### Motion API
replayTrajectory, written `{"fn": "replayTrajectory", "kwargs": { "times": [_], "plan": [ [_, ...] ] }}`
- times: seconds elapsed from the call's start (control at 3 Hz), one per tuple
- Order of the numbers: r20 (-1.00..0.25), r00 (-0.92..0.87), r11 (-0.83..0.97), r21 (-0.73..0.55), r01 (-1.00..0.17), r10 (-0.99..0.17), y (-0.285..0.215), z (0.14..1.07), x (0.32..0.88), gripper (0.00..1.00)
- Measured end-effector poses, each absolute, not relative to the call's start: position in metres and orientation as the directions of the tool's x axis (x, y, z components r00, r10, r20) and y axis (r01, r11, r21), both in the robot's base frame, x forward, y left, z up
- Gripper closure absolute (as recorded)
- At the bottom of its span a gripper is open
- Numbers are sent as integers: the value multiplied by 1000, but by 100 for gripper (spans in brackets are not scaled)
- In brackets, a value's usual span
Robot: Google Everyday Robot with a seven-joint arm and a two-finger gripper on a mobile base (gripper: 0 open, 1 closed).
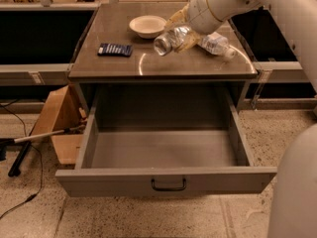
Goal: Place redbull can into top drawer
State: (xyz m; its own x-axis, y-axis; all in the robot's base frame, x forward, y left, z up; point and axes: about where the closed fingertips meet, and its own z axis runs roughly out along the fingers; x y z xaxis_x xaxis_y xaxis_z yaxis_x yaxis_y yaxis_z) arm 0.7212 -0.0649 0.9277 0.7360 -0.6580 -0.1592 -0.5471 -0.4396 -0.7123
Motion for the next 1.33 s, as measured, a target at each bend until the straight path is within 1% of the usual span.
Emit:
{"fn": "replayTrajectory", "kwargs": {
  "times": [0.67, 1.0, 1.33],
  "plan": [
    [-187, 692, -383, -719, -580, -697, -77, 932, 668, 100],
    [-163, 647, -365, -712, -600, -745, -77, 928, 647, 100],
    [-83, 560, -336, -724, -602, -824, -73, 909, 629, 100]
  ]
}}
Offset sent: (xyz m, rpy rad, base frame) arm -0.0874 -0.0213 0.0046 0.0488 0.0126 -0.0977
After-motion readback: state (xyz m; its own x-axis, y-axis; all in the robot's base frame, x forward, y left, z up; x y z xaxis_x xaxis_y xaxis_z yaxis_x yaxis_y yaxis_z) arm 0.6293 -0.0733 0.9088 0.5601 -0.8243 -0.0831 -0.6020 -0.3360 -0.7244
